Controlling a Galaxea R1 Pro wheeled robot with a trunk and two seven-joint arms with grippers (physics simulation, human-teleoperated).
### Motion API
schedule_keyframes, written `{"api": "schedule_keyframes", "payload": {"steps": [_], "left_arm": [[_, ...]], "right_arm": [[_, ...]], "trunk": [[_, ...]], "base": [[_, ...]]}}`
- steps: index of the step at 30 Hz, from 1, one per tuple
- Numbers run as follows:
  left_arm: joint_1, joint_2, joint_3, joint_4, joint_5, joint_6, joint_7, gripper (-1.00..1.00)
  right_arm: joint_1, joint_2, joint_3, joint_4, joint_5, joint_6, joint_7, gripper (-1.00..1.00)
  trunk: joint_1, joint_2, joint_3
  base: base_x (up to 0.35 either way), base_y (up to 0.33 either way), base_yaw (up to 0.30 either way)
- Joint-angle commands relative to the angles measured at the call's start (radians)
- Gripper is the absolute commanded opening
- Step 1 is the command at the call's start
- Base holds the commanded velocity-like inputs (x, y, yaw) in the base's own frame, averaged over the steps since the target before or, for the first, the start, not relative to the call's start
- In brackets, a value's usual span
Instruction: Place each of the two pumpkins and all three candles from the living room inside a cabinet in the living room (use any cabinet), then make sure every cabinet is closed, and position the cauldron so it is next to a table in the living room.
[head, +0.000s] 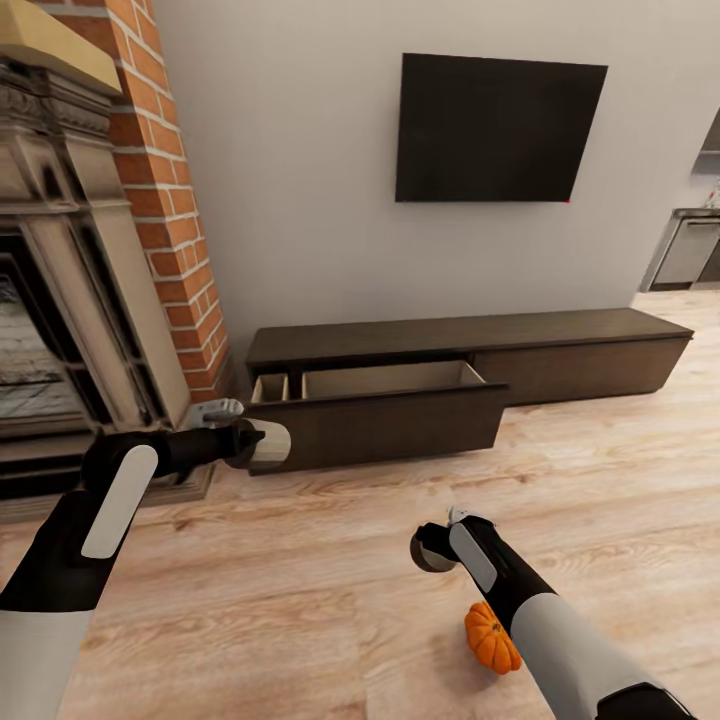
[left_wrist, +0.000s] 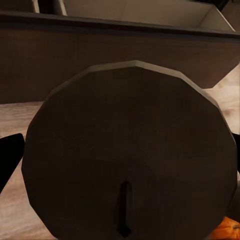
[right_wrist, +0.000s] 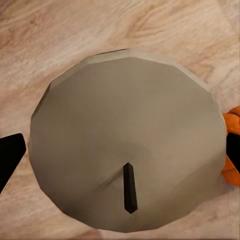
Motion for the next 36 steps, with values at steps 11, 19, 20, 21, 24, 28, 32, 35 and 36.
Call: {"api": "schedule_keyframes", "payload": {"steps": [11, 19, 20, 21, 24, 28, 32, 35, 36], "left_arm": [[0.0, 0.001, -0.001, -0.001, 0.01, 0.002, 0.01, -1.0], [0.0, 0.001, -0.002, -0.001, 0.009, 0.002, 0.01, -1.0], [-0.001, 0.001, -0.002, -0.001, 0.009, 0.002, 0.01, -1.0], [-0.001, 0.001, -0.002, -0.001, 0.009, 0.002, 0.01, -1.0], [0.0, 0.001, -0.002, -0.001, 0.009, 0.002, 0.01, -1.0], [0.0, 0.001, -0.002, -0.001, 0.009, 0.002, 0.01, -1.0], [0.0, 0.001, -0.002, -0.001, 0.01, 0.002, 0.01, -1.0], [0.0, 0.001, -0.002, -0.001, 0.009, 0.002, 0.01, -1.0], [0.0, 0.001, -0.002, -0.001, 0.009, 0.002, 0.01, -1.0]], "right_arm": [[-0.001, 0.0, 0.006, -0.002, -0.011, 0.001, -0.01, -1.0], [-0.001, 0.0, 0.006, -0.001, -0.011, 0.001, -0.01, -1.0], [-0.001, 0.0, 0.006, -0.001, -0.011, 0.001, -0.01, -1.0], [-0.001, 0.0, 0.006, -0.001, -0.011, 0.001, -0.01, -1.0], [-0.001, 0.0, 0.006, -0.001, -0.011, 0.001, -0.01, -1.0], [-0.001, 0.0, 0.006, -0.001, -0.011, 0.001, -0.01, -1.0], [-0.001, 0.0, 0.006, -0.001, -0.011, 0.001, -0.01, -1.0], [-0.001, 0.001, 0.006, -0.001, -0.011, 0.001, -0.01, -1.0], [-0.001, 0.001, 0.006, -0.001, -0.011, 0.001, -0.01, -1.0]], "trunk": [[0.0, 0.0, -0.001], [0.0, 0.0, -0.001], [0.0, 0.0, -0.001], [0.0, 0.0, -0.001], [0.0, 0.0, -0.001], [0.0, 0.0, -0.001], [0.0, 0.0, -0.001], [0.0, 0.0, -0.001], [0.0, 0.0, -0.001]], "base": [[0.003, 0.329, -0.005], [0.07, 0.329, 0.0], [0.057, 0.329, 0.0], [0.045, 0.329, 0.0], [0.024, 0.327, 0.0], [0.008, 0.304, 0.0], [0.002, 0.266, 0.0], [0.027, 0.178, 0.0], [0.137, 0.086, 0.0]]}}
